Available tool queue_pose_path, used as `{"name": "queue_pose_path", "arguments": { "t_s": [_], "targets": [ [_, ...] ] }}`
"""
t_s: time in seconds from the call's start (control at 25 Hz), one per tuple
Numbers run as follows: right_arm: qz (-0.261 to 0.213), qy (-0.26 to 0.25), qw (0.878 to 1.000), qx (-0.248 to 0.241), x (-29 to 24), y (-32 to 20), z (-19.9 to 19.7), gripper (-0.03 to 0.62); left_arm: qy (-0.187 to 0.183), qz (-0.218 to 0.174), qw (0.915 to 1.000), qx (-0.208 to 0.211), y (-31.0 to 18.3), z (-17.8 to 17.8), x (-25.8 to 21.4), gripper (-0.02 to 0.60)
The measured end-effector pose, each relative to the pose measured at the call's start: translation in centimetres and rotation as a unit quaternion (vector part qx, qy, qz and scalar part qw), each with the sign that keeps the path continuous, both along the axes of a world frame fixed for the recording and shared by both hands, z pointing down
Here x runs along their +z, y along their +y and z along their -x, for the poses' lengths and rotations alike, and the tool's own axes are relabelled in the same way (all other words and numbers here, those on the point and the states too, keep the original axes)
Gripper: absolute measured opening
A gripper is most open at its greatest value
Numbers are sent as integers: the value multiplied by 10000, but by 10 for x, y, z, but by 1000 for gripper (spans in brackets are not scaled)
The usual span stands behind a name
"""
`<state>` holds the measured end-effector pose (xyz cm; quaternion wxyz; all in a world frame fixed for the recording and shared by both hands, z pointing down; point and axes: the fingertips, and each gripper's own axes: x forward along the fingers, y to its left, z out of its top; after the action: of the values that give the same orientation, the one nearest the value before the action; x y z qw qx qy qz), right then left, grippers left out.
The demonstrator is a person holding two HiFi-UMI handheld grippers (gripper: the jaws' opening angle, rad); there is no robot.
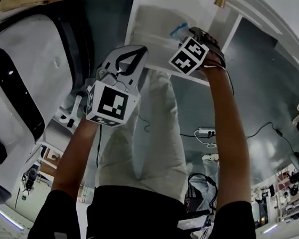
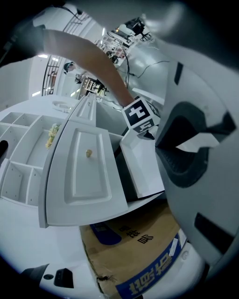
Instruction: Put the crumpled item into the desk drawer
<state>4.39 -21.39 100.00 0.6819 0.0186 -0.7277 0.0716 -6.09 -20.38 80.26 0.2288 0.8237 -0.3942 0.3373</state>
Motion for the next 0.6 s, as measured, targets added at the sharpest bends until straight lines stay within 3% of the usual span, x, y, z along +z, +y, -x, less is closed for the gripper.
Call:
{"name": "queue_pose_path", "arguments": {
  "t_s": [0.6],
  "targets": [
    [-118, -165, 9997, 113, -19, -2, 2, 288, -17, -38, 9999, 119, 0, -4, -7, 6]
  ]
}}
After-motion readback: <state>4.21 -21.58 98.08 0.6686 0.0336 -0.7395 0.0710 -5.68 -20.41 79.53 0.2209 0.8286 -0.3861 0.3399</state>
